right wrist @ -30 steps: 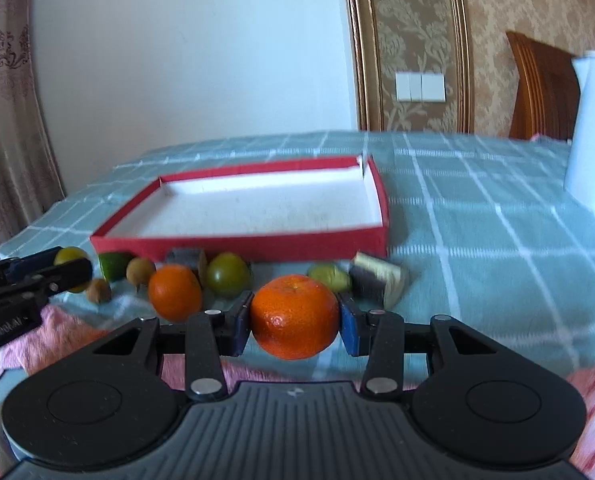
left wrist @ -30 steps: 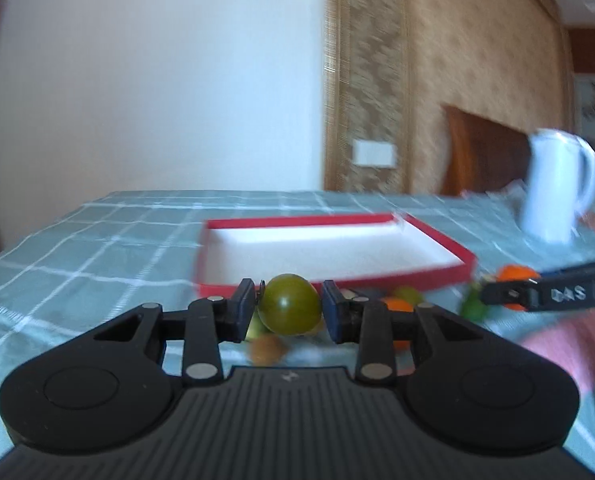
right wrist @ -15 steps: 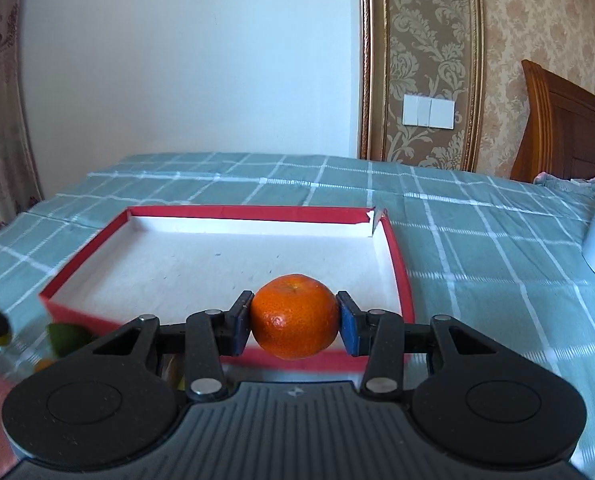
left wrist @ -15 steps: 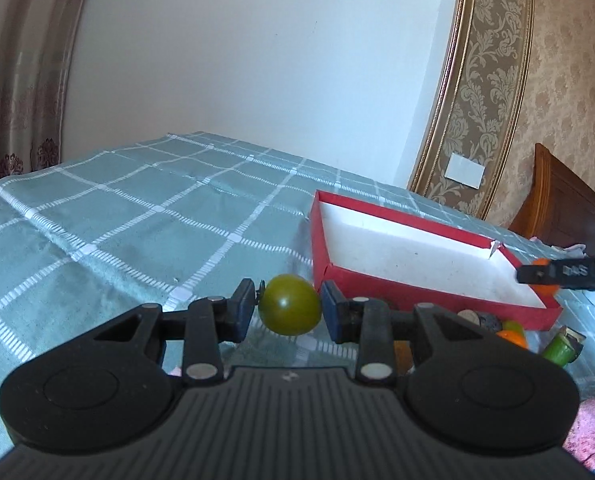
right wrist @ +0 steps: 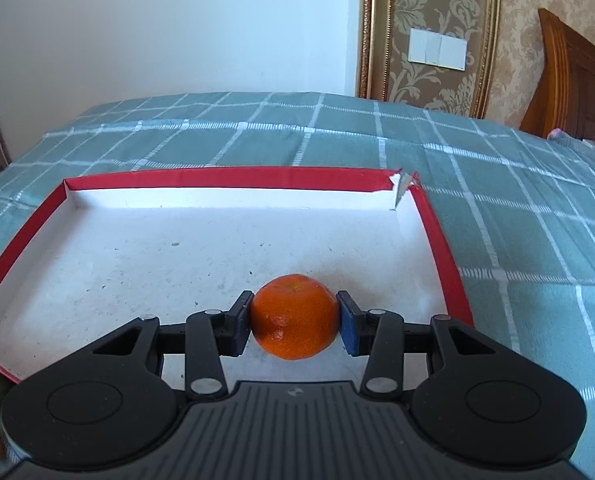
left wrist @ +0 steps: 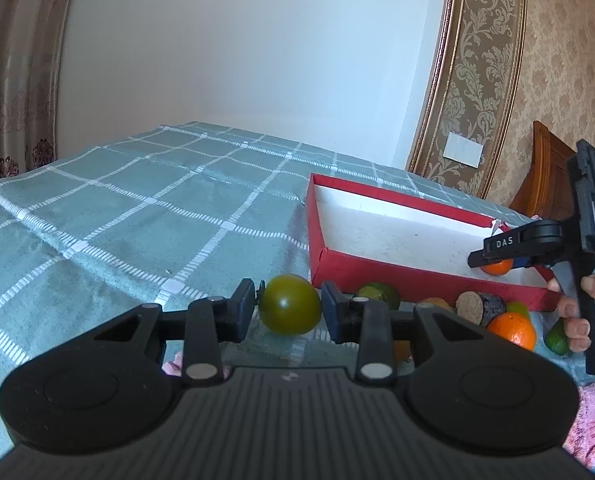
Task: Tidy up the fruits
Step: 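Carry the tangerine into the tray and open the right tool, then lower the green tomato into the tray and open the left tool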
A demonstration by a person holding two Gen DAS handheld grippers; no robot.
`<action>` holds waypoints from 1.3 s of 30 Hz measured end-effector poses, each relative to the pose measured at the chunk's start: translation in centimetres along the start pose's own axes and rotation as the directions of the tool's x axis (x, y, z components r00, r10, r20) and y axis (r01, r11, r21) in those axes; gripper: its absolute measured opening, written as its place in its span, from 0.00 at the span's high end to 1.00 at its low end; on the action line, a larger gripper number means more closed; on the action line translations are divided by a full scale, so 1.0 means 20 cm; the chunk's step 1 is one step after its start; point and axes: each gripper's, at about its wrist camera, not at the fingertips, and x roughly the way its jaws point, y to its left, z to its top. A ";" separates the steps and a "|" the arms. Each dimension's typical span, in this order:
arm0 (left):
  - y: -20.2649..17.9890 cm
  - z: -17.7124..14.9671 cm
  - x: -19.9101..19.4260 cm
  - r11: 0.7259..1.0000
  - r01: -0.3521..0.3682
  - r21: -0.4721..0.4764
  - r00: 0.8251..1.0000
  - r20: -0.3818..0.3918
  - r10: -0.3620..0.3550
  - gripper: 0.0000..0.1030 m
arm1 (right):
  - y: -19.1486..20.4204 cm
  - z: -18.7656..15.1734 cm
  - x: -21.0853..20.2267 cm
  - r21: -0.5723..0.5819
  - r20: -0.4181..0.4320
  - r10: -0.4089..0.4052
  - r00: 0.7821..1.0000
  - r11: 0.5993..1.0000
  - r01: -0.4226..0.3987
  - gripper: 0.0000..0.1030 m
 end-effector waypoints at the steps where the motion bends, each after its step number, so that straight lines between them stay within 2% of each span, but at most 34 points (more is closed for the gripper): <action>1: 0.00 0.00 0.00 1.000 0.000 0.002 1.000 -0.001 0.000 0.68 | 0.01 0.00 0.00 -0.005 0.001 -0.004 1.000 1.000 0.004 0.58; 13: -0.01 0.01 0.02 1.000 -0.007 0.006 1.000 -0.025 0.007 0.68 | 0.01 0.01 0.00 -0.008 0.003 -0.005 1.000 1.000 0.005 0.58; 15: 0.00 0.00 0.03 1.000 -0.007 0.004 1.000 -0.030 0.007 0.68 | 0.01 0.00 0.00 -0.006 0.001 0.002 1.000 1.000 -0.002 0.54; 17: 0.00 0.00 0.03 1.000 -0.006 0.001 0.999 -0.034 0.006 0.68 | 0.00 0.00 -0.01 0.004 0.005 0.012 1.000 1.000 -0.012 0.42; 21: 0.00 0.00 0.03 1.000 -0.010 0.011 0.999 -0.038 0.011 0.68 | 0.00 -0.01 -0.05 -0.009 0.036 -0.009 0.999 1.000 0.010 0.39; 23: -0.01 0.00 0.04 1.000 -0.014 0.020 0.999 -0.038 0.015 0.68 | 0.00 -0.01 -0.05 -0.009 0.037 -0.006 0.999 1.000 0.006 0.34; 32: -0.01 0.00 0.04 1.000 -0.014 0.022 0.999 -0.040 0.014 0.68 | -0.02 -0.03 -0.11 0.005 0.043 0.015 0.999 1.000 -0.015 0.34; 39: -0.01 0.00 0.03 1.000 -0.006 0.020 0.999 -0.038 0.007 0.68 | -0.07 -0.11 -0.29 0.014 0.097 0.067 0.993 0.998 -0.069 0.34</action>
